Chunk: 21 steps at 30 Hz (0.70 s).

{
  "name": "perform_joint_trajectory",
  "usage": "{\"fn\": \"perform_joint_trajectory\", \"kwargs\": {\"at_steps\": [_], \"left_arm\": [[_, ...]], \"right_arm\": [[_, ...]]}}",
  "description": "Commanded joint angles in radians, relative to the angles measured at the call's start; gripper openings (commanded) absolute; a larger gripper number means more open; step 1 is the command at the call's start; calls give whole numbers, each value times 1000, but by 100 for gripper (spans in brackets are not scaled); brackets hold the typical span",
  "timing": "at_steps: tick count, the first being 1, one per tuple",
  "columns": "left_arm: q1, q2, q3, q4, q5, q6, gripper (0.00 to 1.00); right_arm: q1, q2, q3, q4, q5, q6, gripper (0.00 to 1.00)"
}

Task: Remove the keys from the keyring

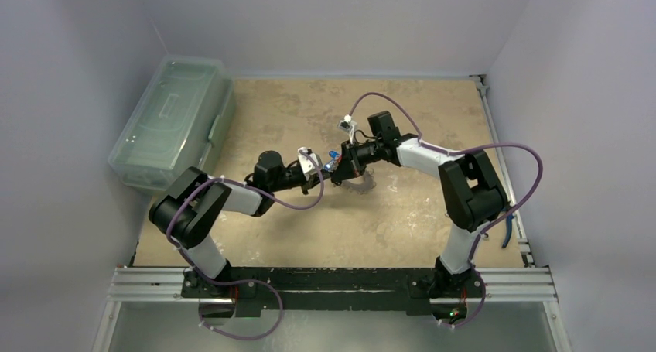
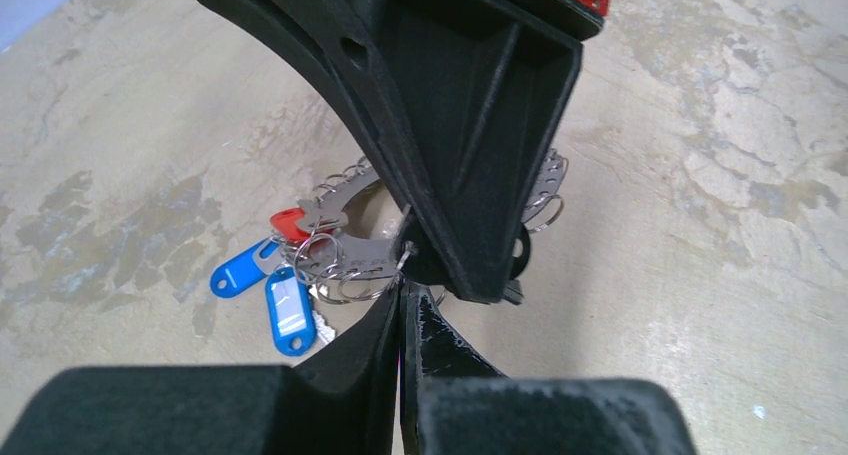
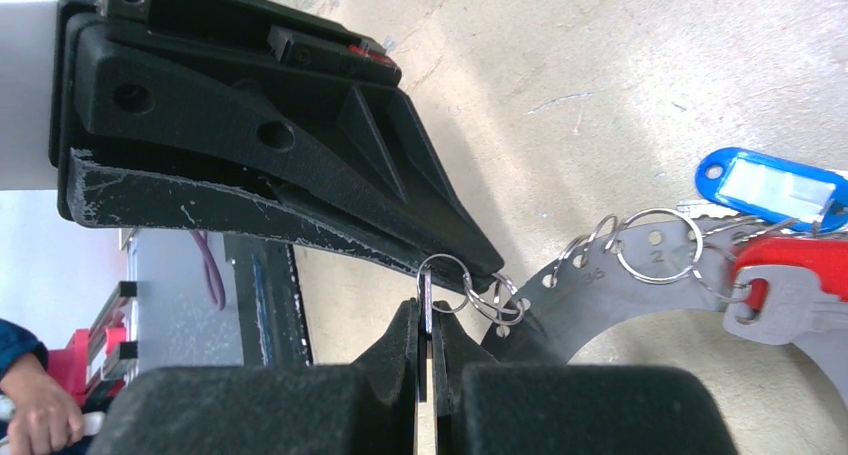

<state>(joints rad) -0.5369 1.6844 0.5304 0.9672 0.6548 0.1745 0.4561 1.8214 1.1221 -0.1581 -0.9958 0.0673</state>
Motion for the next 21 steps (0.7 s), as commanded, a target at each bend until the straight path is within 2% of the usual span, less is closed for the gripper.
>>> {"fn": "perform_joint_trajectory", "kwargs": {"at_steps": [1, 6, 14, 20, 21], "left_arm": [[13, -38, 23, -9, 71, -46, 0], [34, -54, 37, -82, 115, -51, 0], [36, -52, 13, -14, 135, -73, 0], [35, -46, 10, 3, 61, -53, 0], [35, -39, 13, 7, 56, -55, 7]], "right_arm": [[-28, -63, 34, 47, -5, 27, 0], [-101, -66, 28, 81, 39, 69, 0], [-105, -5, 38, 45, 104, 58, 0], [-104, -15, 29, 61, 58, 68, 0], [-104, -24, 21, 78, 49, 84, 0]]}}
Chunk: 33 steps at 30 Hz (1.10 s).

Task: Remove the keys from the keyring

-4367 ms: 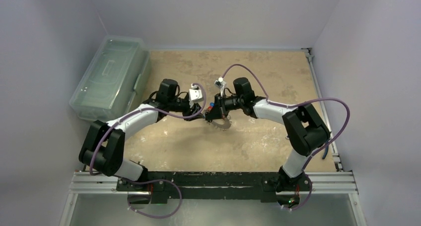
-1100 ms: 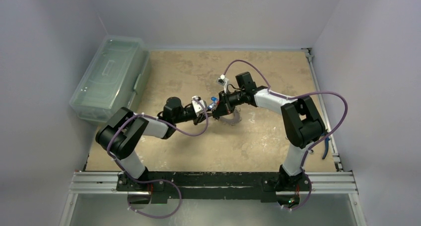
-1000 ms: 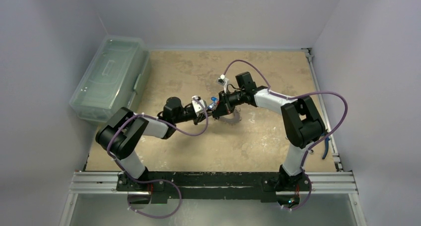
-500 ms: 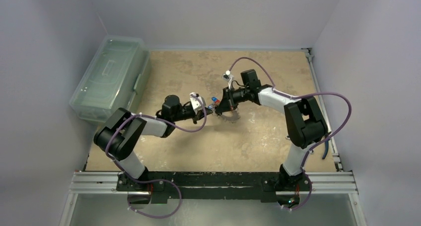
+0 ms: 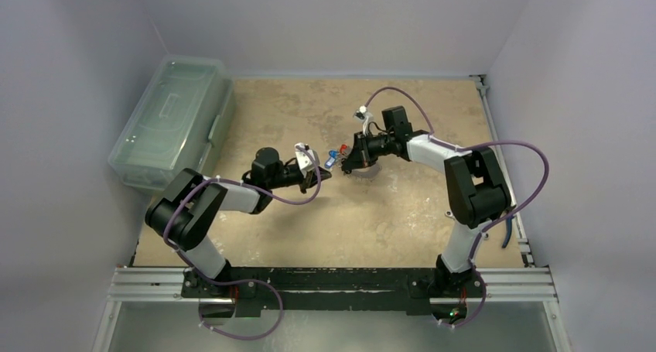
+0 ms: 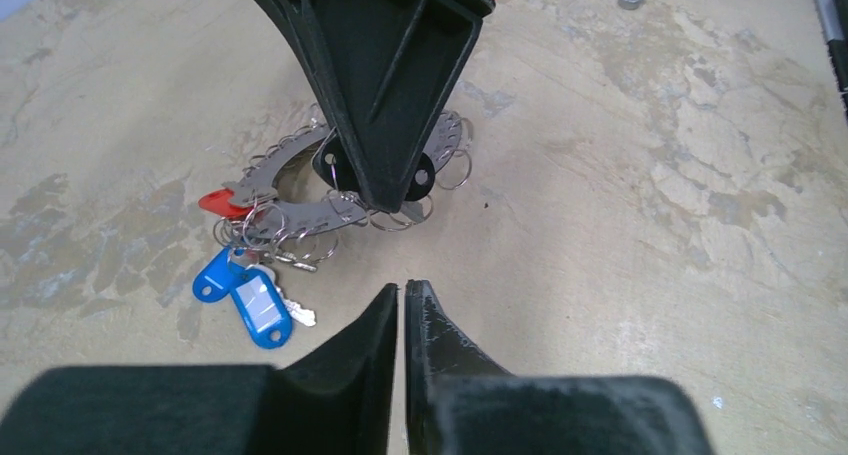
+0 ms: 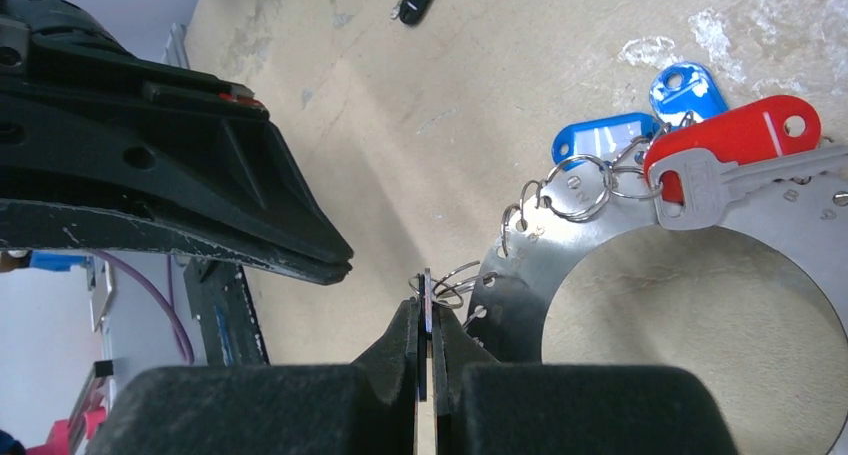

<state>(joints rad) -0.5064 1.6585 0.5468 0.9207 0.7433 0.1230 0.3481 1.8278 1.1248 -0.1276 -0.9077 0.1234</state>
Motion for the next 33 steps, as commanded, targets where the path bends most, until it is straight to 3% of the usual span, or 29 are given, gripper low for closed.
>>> {"fn": "perform_joint_trajectory", "kwargs": {"at_steps": [1, 4, 9, 16, 22, 26, 33], "left_arm": [[2, -9, -3, 61, -35, -4, 14], [-21, 3, -10, 96, -60, -4, 30], [-29, 11, -13, 130, -109, 2, 45], [-38, 11, -31, 174, -121, 3, 45], [10, -24, -71, 194, -20, -9, 48], [29, -43, -85, 137, -18, 36, 50], [28, -12, -68, 132, -68, 55, 52]], "right_arm": [[5, -37, 13, 61, -54, 35, 0], [21, -44, 14, 67, -105, 34, 0], [54, -59, 18, 41, -111, 10, 0], [91, -56, 24, 45, -178, 23, 0], [94, -59, 28, 88, -244, 71, 0], [86, 15, 85, 0, -180, 28, 0], [77, 125, 144, -18, -241, 78, 0]]}}
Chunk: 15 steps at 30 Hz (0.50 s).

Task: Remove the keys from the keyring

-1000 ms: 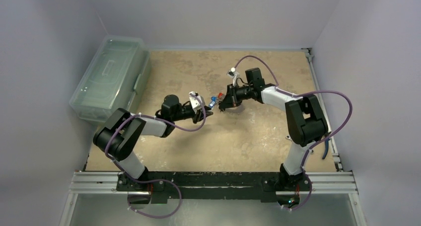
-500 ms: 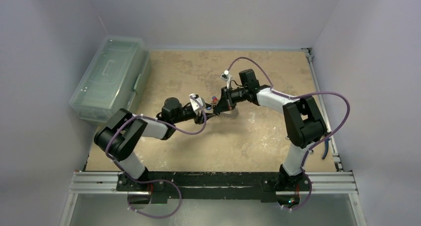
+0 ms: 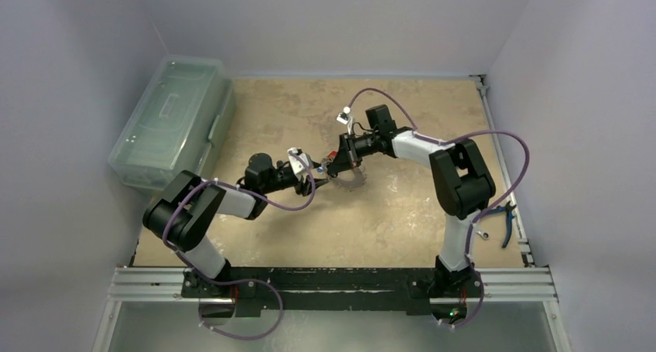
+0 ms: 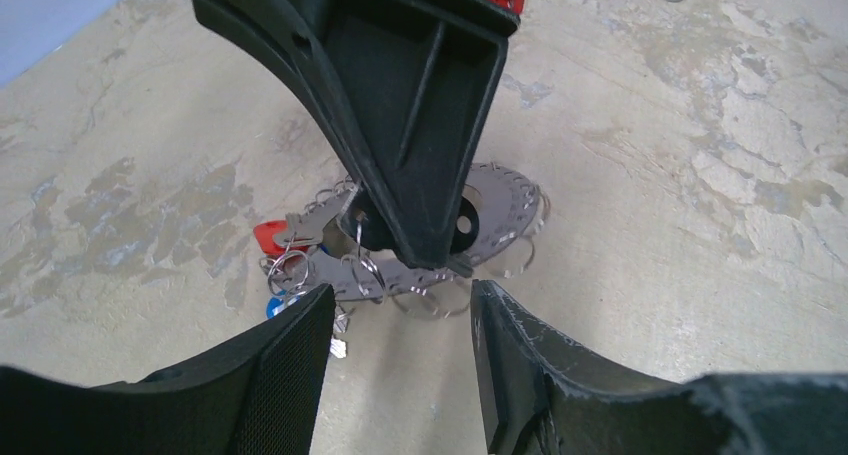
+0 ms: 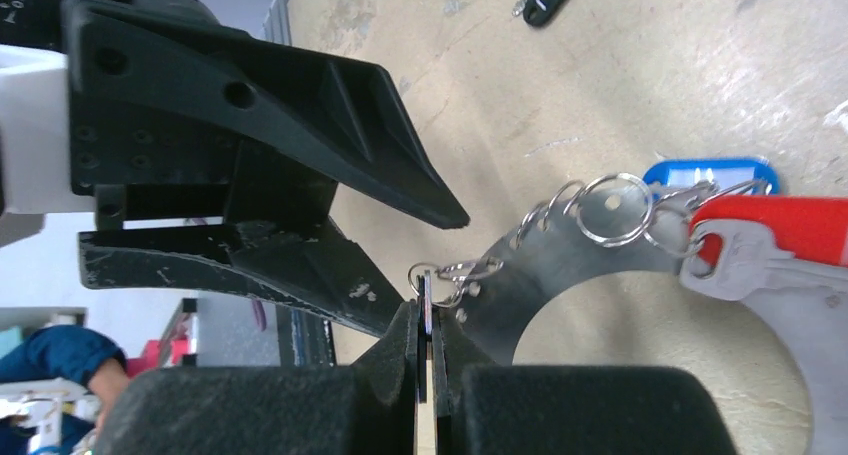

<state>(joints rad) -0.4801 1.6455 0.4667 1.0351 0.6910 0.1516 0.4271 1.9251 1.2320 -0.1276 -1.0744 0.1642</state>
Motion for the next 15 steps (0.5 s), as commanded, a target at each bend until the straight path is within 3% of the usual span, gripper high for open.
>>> {"fn": "perform_joint_trajectory", "kwargs": {"at_steps": [1, 6, 11, 15], "left_arm": [[2, 9, 14, 23, -21, 26, 52], [2, 17, 21, 58, -17, 9, 52], [27, -13, 47, 30, 11, -49, 52], [26, -14, 55, 0, 0, -31, 42]], "right_arm": [[-3, 33, 37, -8, -82, 48, 0], [-2, 13, 23, 48, -105, 93, 0], [-2, -88, -105, 330, -76, 318, 0], [-2, -87, -118, 433, -93, 399, 0]]}}
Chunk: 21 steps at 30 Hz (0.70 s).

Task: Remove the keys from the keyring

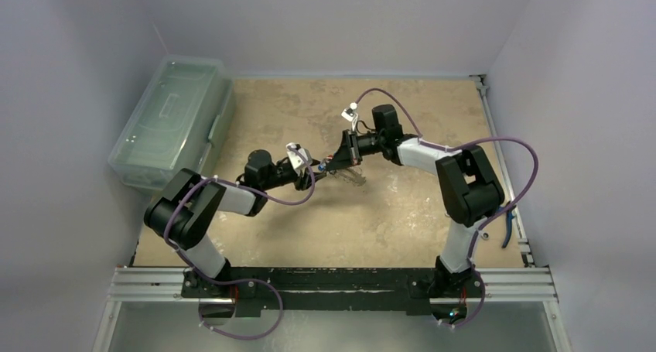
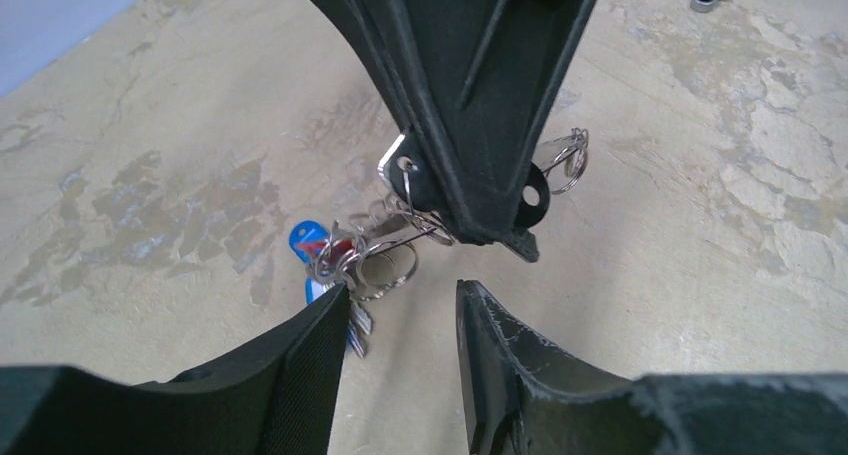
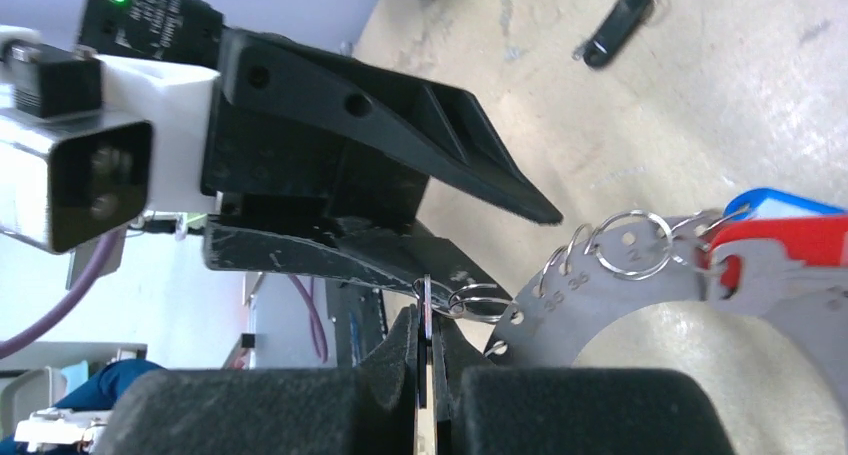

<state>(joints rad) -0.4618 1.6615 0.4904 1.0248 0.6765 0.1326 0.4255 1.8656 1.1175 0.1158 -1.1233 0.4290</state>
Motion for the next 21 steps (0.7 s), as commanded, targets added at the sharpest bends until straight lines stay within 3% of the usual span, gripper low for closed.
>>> {"fn": "perform_joint_trajectory", "kwargs": {"at_steps": [1, 5, 11, 13, 18, 21], "left_arm": [[8, -28, 31, 17, 10, -7, 41], [8, -24, 19, 82, 41, -13, 38], [5, -6, 20, 115, 34, -25, 39], [5, 1, 30, 121, 28, -29, 39], [5, 32, 50, 126, 25, -28, 37], [5, 42, 51, 126, 3, -2, 34]], "right_arm": [[1, -22, 3, 188, -48, 138, 0], [2, 8, 29, 199, -78, 171, 0], [-31, 114, 39, 388, -162, 338, 0], [-32, 128, -12, 600, -178, 487, 0], [-36, 260, -69, 1435, -207, 1173, 0], [-36, 328, -40, 1650, -207, 1330, 0]]}}
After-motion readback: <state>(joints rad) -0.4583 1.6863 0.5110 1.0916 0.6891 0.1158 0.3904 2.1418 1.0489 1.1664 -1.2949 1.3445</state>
